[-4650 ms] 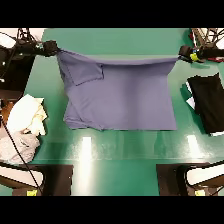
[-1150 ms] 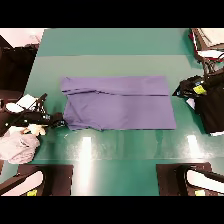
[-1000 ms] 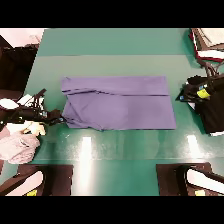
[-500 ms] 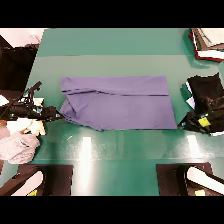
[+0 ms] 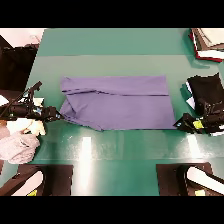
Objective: Fold the shirts.
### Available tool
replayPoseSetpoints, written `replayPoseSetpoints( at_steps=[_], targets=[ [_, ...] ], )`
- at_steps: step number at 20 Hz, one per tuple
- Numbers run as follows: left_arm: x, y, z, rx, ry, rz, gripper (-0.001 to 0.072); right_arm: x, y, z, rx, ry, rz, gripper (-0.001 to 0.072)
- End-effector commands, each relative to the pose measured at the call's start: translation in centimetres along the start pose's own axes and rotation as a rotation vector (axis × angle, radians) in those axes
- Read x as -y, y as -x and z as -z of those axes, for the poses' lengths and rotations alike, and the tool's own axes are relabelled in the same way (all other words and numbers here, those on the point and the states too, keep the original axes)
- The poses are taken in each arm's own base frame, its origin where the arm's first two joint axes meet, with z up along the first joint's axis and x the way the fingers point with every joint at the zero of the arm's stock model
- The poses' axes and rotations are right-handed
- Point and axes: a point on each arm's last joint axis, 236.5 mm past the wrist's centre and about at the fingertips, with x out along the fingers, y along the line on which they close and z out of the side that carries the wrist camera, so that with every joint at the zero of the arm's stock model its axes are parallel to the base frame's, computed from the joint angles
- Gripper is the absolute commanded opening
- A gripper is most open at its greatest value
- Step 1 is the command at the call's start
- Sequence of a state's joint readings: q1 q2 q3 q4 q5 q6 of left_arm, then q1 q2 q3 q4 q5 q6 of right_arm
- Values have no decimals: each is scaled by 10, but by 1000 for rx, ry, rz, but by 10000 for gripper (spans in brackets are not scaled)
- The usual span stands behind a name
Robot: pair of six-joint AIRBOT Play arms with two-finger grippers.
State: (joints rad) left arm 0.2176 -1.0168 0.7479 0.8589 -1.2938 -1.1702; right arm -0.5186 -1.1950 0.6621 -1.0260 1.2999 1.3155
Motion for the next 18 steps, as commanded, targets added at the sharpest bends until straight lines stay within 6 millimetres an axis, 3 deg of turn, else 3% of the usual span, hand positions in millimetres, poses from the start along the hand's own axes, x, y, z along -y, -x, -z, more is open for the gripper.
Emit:
replayPoseSetpoints(
  at_steps=[1, 2, 5, 9, 11, 16, 18],
  targets=[
    [0, 0, 0, 1, -1, 0, 25, -7, 0, -5, 21, -11, -32, 315],
    [0, 0, 0, -1, -1, 1, 25, -8, 0, -3, 14, -11, -33, 298],
    [2, 0, 4, -15, -1, 6, 25, -9, 0, 4, -14, 14, -40, 24],
    [5, 2, 9, -39, -4, 16, 24, -7, 7, 8, -19, 62, -14, 15],
    [14, 8, 20, -64, -21, 31, 23, -3, 33, 8, 8, 132, 70, 14],
    [50, 44, 52, -52, -64, 34, 23, -9, 126, 30, 112, 172, 250, 14],
    [61, 54, 63, -37, -73, 37, 23, -18, 151, 26, 221, 176, 277, 14]
  ],
)
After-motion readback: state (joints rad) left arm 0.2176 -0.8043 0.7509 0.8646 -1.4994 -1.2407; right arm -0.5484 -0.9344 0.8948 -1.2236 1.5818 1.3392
